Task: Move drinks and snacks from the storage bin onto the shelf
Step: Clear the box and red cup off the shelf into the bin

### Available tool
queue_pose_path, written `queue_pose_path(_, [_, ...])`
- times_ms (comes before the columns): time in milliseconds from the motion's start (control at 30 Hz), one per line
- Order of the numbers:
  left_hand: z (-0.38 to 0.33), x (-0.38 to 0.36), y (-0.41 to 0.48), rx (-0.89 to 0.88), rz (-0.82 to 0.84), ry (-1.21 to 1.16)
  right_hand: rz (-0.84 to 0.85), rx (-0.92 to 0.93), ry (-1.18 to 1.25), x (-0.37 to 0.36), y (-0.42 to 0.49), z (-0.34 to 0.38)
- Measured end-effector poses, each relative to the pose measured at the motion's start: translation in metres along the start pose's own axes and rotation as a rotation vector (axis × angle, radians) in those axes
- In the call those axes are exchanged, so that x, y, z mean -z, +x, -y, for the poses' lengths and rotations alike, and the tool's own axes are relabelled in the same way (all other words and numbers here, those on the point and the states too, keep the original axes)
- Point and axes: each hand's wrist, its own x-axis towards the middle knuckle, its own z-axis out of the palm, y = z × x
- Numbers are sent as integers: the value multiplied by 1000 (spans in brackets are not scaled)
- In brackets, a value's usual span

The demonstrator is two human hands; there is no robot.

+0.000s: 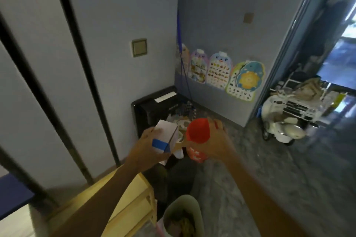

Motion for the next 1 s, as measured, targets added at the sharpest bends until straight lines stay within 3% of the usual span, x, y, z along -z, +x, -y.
queue_pose_path(167, [-9, -64, -4, -2, 107, 0, -29, -123, 54, -32, -21, -65])
queue_pose_path(400, [46, -159, -4, 36, 261, 13, 4, -248, 68, -135, -33, -141])
queue_pose_path(800, [267, -427, -13, 103, 494, 98, 150, -446, 91, -439, -27, -298])
queue_pose_path(1000, [359, -532, -30, 88, 472, 158, 187, -398, 87, -549, -34, -356])
